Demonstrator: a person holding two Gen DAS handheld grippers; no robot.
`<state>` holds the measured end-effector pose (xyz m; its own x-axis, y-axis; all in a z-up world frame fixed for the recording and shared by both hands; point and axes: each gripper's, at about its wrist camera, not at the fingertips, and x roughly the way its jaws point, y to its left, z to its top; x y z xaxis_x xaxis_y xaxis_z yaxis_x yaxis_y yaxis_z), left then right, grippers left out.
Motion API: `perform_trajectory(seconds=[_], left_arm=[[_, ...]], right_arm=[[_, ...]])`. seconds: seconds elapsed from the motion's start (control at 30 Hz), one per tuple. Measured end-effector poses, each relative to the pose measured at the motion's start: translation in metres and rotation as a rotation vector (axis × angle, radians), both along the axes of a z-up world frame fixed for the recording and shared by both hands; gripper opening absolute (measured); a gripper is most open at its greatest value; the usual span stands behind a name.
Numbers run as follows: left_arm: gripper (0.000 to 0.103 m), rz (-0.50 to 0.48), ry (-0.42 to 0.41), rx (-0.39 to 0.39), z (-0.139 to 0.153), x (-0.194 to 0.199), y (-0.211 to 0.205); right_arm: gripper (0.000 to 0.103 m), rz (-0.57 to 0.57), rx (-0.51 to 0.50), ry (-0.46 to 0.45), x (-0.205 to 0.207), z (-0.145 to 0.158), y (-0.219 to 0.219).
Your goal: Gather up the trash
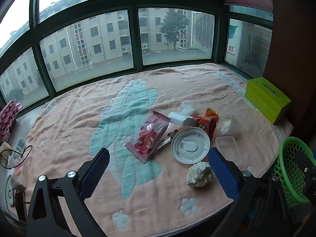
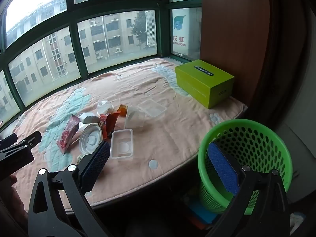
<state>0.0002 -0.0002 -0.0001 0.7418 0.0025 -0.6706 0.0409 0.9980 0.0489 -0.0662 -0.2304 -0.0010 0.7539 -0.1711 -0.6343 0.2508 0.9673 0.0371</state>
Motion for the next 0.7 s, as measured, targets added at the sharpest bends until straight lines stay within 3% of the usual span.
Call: perform_trajectory(seconds=[0.7], left_arm=[[0.097,-0.002,-0.014,-0.010,0.0029,-0.0021,-0.0003]], right_arm=[[0.098,-0.001,0.009,-0.005,-0.0003,-0.0019,-0.0016]])
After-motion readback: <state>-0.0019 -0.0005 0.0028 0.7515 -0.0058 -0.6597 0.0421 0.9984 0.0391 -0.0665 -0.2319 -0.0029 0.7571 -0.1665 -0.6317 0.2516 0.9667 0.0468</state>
